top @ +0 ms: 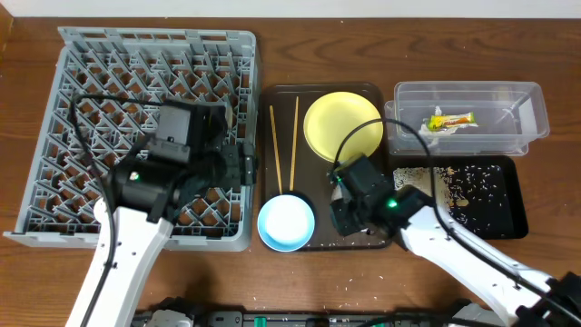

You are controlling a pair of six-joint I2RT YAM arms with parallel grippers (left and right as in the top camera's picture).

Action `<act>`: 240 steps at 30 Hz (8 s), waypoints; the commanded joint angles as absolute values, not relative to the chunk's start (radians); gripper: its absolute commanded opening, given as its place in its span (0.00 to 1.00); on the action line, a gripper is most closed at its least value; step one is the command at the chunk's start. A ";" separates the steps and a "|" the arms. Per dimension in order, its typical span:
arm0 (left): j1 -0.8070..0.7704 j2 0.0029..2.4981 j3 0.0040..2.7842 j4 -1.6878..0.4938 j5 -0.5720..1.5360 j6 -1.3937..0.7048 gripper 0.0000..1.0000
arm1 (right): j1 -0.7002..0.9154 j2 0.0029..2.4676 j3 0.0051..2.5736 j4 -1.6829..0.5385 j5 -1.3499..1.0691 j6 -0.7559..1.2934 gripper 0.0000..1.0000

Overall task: Sort waste into correct bins and load items into the dishwasher
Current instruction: 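Set the emptied bowl back on the brown tray with the right gripper, then grasp the wooden chopsticks with the left gripper, then place the chopsticks into the dish rack with the left gripper, then grasp the emptied pink-white bowl with the left gripper, then place the pink-white bowl upright in the dish rack with the left gripper, then grasp the blue bowl on the tray with the left gripper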

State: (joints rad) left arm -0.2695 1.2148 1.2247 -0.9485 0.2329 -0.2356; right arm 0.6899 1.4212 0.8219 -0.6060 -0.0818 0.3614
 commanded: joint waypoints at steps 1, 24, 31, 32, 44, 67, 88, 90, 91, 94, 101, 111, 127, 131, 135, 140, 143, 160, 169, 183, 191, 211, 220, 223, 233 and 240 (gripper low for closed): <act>-0.275 1.257 1.228 -0.917 0.223 -0.236 0.82 | 0.672 1.381 0.865 -0.626 -0.015 0.422 0.45; -0.488 1.962 1.228 -0.350 0.065 -0.128 0.55 | 0.374 1.100 1.044 -0.804 -0.080 0.422 0.40; -0.490 2.053 1.228 -0.350 0.067 -0.137 0.28 | 0.374 1.103 1.043 -0.805 -0.081 0.422 0.39; -0.490 2.056 1.228 -0.352 0.067 -0.141 0.24 | 0.374 1.103 1.044 -0.805 -0.084 0.422 0.39; -0.488 1.781 1.229 -0.408 0.043 -0.204 0.08 | 0.374 1.103 1.044 -0.805 -0.110 0.422 0.38; -0.366 1.580 1.195 -0.676 -0.248 -0.197 0.25 | 0.374 1.103 1.043 -0.804 -0.110 0.422 0.38; -0.458 1.857 1.234 -0.426 -0.046 -0.253 0.37 | 0.374 1.108 1.043 -0.787 -0.109 0.422 0.42; -0.458 1.881 1.234 -0.408 -0.047 -0.261 0.37 | 0.374 1.108 1.043 -0.786 -0.109 0.422 0.42; -0.458 1.892 1.234 -0.399 -0.046 -0.263 0.37 | 0.374 1.109 1.043 -0.785 -0.109 0.422 0.42; -0.462 1.925 1.234 -0.388 -0.080 -0.278 0.37 | 0.374 1.113 1.043 -0.782 -0.109 0.422 0.42; -0.465 2.017 1.234 -0.382 -0.078 -0.317 0.35 | 0.374 1.115 1.043 -0.778 -0.110 0.422 0.42; -0.498 1.975 1.237 -0.379 -0.007 -0.321 0.08 | 0.374 1.115 1.043 -0.775 -0.109 0.422 0.42; -0.466 1.505 1.238 -0.671 -0.353 -0.210 0.08 | 0.374 1.115 1.044 -0.765 -0.109 0.422 0.42; -0.405 1.542 1.187 -0.687 -0.350 -0.211 0.08 | 0.374 1.115 1.044 -0.763 -0.110 0.422 0.42; -0.370 1.594 1.185 -0.672 -0.241 -0.210 0.13 | 0.374 1.115 1.044 -0.764 -0.110 0.422 0.42; -0.374 1.572 1.200 -0.683 -0.123 -0.211 0.31 | 0.374 1.115 1.044 -0.764 -0.110 0.422 0.41; -0.380 1.526 1.231 -0.722 -0.006 -0.211 0.39 | 0.374 1.115 1.044 -0.764 -0.110 0.422 0.42; -0.615 1.850 1.205 -0.552 0.391 -0.226 0.53 | 0.374 1.115 1.043 -0.789 -0.110 0.422 0.71; -0.615 1.936 1.205 -0.542 0.411 -0.226 0.27 | 0.374 1.115 1.043 -0.789 -0.110 0.422 0.72; -0.519 1.663 1.311 -0.743 0.085 -0.264 0.07 | 0.374 1.115 1.043 -0.789 -0.109 0.422 0.72; -0.429 1.470 1.311 -0.777 -0.885 -0.263 0.08 | 0.374 1.115 1.044 -0.786 -0.109 0.421 0.72; -0.290 1.845 1.274 -0.702 -1.164 -0.263 0.08 | 0.374 1.115 1.044 -0.781 -0.109 0.421 0.73; -0.375 1.850 1.274 -0.710 -1.164 -0.263 0.14 | 0.374 1.115 1.043 -0.782 -0.109 0.421 0.72; -0.391 1.849 1.274 -0.741 -1.160 -0.267 0.47 | 0.374 1.115 1.044 -0.783 -0.109 0.422 0.72; -0.482 1.700 1.275 -0.821 -0.654 -0.290 0.63 | 0.374 1.115 1.043 -0.786 -0.110 0.422 0.72; -0.554 1.529 1.275 -0.824 -0.094 -0.290 0.59 | 0.374 1.115 1.043 -0.785 -0.109 0.422 0.72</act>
State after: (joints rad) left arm -0.5232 1.5841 1.2793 -0.8146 -0.4606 -0.2775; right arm 0.3779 1.1122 1.0435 -0.7868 -0.1085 0.4175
